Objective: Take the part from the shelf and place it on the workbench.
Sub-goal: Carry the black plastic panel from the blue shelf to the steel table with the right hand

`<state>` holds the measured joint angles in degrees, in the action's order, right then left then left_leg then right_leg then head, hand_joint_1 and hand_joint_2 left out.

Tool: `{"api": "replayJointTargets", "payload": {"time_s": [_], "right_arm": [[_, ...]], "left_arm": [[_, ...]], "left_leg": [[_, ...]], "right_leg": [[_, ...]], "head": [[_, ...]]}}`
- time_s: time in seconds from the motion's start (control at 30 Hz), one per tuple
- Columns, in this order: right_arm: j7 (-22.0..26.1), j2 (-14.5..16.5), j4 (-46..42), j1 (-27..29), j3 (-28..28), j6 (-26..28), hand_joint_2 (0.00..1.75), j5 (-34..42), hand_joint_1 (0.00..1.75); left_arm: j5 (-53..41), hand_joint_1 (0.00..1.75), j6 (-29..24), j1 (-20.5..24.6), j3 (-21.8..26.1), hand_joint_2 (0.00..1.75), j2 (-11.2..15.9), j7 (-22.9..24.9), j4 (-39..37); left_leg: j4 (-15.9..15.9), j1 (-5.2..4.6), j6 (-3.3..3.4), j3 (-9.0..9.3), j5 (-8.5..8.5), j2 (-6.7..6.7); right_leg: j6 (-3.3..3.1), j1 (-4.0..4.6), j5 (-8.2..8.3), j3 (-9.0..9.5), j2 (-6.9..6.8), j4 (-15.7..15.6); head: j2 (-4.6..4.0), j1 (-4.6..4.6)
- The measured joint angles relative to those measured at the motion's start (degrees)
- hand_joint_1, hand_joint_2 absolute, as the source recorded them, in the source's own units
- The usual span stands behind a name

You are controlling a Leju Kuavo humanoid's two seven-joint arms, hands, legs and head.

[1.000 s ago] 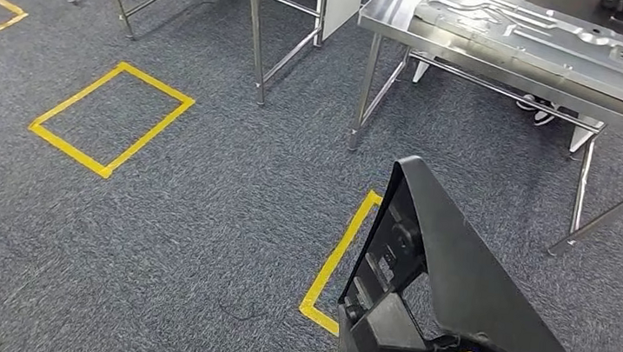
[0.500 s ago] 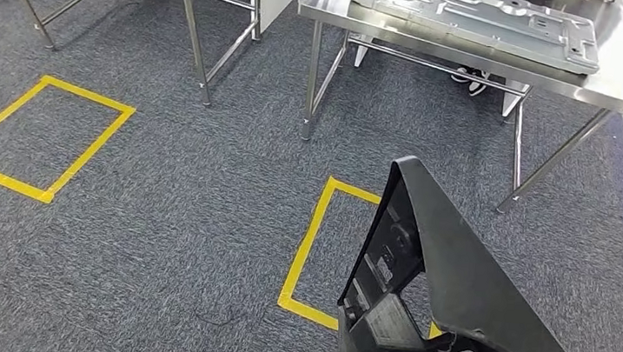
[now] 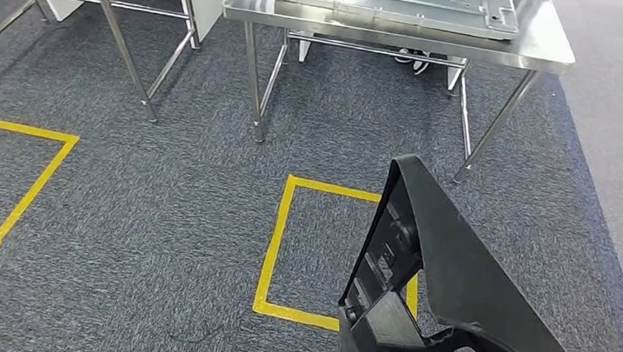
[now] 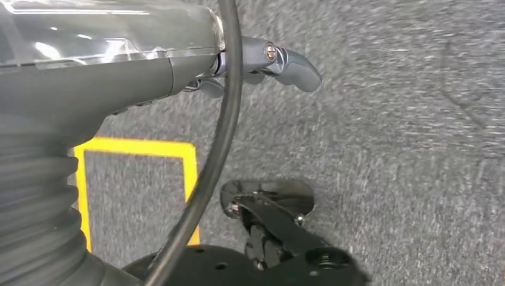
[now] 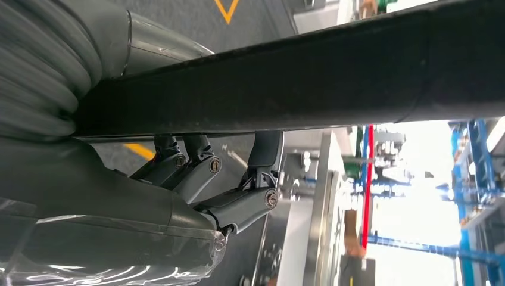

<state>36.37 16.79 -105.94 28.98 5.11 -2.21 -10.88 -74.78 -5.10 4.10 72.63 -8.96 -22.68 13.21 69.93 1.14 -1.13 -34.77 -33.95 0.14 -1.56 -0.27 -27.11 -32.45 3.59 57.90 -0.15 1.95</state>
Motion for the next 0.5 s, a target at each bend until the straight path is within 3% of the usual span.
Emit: {"api": "replayJointTargets", "payload": {"time_s": [0.07, 0.13, 0.2, 0.23, 0.3, 0.37, 0.4, 0.43, 0.47, 0.5], "right_arm": [[-0.11, 0.0, 0.03, -0.02, 0.01, 0.13, 1.75, 0.01, 1.75], [-0.2, 0.01, 0.04, -0.01, 0.06, 0.18, 1.75, 0.02, 1.75], [-0.27, 0.01, 0.04, 0.09, 0.13, 0.47, 1.75, -0.04, 1.75], [-0.28, 0.0, 0.04, 0.16, 0.16, 0.72, 1.75, -0.12, 1.75], [-0.31, -0.01, 0.03, 0.14, 0.17, 1.25, 1.75, -0.28, 1.75], [-0.37, -0.03, 0.04, 0.03, 0.29, 1.67, 1.75, -0.36, 1.75], [-0.41, -0.05, 0.05, -0.01, 0.42, 1.91, 1.75, -0.38, 1.75], [-0.46, -0.09, 0.07, -0.01, 0.55, 2.15, 1.75, -0.38, 1.75], [-0.5, -0.14, 0.08, 0.0, 0.68, 2.34, 1.75, -0.38, 1.75], [-0.52, -0.19, 0.09, 0.01, 0.8, 2.43, 1.75, -0.38, 1.75]], "left_arm": [[-0.01, 0.0, 0.0, 0.03, 0.0, 1.75, 0.04, 0.02, 0.01], [-0.01, 0.0, 0.01, 0.08, 0.0, 1.75, 0.07, 0.03, 0.0], [-0.07, 0.0, 0.01, 0.19, -0.01, 1.75, 0.05, 0.05, -0.01], [-0.1, 0.0, 0.01, 0.24, -0.02, 1.75, 0.02, 0.05, 0.0], [-0.17, 0.0, 0.01, 0.24, -0.02, 1.75, -0.01, 0.05, 0.01], [-0.17, 0.0, 0.01, 0.06, -0.02, 1.75, 0.05, 0.1, 0.02], [-0.17, 0.0, 0.01, -0.04, -0.02, 1.75, 0.08, 0.16, 0.02], [-0.17, 0.0, 0.01, -0.12, -0.02, 1.75, 0.1, 0.22, 0.02], [-0.17, 0.0, 0.01, -0.13, -0.02, 1.75, 0.11, 0.26, 0.02], [-0.17, 0.0, 0.01, -0.09, -0.02, 1.75, 0.11, 0.28, 0.02]], "left_leg": [[-7.09, 0.19, 0.19, 3.0, 3.28, -2.27], [-10.21, 0.17, 0.73, 4.23, 3.93, -3.85], [-10.39, 0.03, 1.47, 4.2, 4.11, -3.11], [-10.6, 0.08, 1.85, 4.31, 4.29, -2.69], [-11.04, 0.27, 2.56, 4.47, 4.66, -1.85], [-11.13, 0.15, 2.87, 4.43, 4.7, -1.0], [-11.13, 0.07, 2.92, 4.4, 4.65, -0.59], [-11.12, 0.0, 2.93, 4.43, 4.59, -0.21], [-11.12, -0.02, 2.91, 4.5, 4.51, 0.08], [-11.12, -0.04, 2.85, 4.66, 4.4, 0.25]], "right_leg": [[0.53, -0.06, -0.38, -0.23, 1.44, 0.81], [1.19, -0.06, -0.53, -0.69, 2.47, 1.36], [1.86, -0.13, -0.36, -0.94, 3.27, 1.31], [2.13, -0.14, -0.46, -1.03, 2.98, 1.46], [2.68, -0.08, -2.23, -2.3, 0.44, 4.16], [3.12, -0.17, -5.73, -5.58, -2.46, 10.88], [3.28, -0.3, -6.99, -7.28, -2.97, 14.23], [3.36, -0.4, -7.33, -8.35, -3.2, 16.26], [3.34, -0.46, -6.55, -8.39, -3.28, 16.22], [3.2, -0.47, -4.79, -7.2, -3.3, 13.82]], "head": [[0.0, -0.01], [0.0, -0.02], [0.0, -0.02], [0.0, -0.02], [0.0, -0.02], [0.0, -0.03], [0.0, -0.03], [0.0, -0.03], [0.0, -0.03], [0.0, -0.03]]}}
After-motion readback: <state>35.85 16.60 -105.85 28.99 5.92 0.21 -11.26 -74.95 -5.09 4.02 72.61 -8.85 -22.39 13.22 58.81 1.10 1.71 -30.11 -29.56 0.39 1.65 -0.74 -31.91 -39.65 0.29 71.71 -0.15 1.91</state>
